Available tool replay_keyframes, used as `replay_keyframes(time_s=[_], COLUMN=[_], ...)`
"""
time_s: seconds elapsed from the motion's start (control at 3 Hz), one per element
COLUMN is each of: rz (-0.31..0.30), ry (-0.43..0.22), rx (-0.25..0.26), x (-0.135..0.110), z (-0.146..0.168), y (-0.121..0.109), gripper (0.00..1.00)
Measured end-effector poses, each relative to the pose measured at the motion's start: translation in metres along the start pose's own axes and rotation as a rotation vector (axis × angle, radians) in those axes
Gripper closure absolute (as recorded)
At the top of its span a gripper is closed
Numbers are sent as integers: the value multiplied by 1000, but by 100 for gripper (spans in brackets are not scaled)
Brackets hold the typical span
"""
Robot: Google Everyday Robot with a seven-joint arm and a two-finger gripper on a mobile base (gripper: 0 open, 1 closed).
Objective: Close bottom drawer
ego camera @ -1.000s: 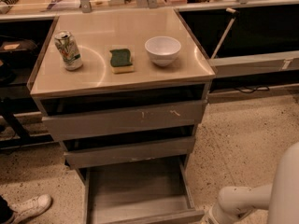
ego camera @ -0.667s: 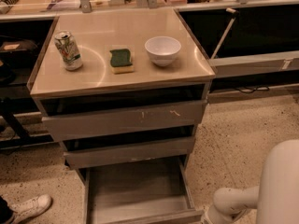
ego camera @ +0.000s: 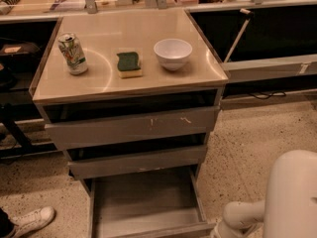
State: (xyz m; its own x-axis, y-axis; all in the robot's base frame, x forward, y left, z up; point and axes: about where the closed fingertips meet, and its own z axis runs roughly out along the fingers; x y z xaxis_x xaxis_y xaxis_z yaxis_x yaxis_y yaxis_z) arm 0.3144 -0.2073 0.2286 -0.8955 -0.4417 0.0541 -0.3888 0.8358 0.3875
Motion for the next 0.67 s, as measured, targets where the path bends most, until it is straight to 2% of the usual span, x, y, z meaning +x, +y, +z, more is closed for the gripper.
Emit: replay_keyframes(time_s=[0.67], rz=[132], ry=[-157], rx=[-83], x=[-40], z=[51], y=[-29], gripper=[100])
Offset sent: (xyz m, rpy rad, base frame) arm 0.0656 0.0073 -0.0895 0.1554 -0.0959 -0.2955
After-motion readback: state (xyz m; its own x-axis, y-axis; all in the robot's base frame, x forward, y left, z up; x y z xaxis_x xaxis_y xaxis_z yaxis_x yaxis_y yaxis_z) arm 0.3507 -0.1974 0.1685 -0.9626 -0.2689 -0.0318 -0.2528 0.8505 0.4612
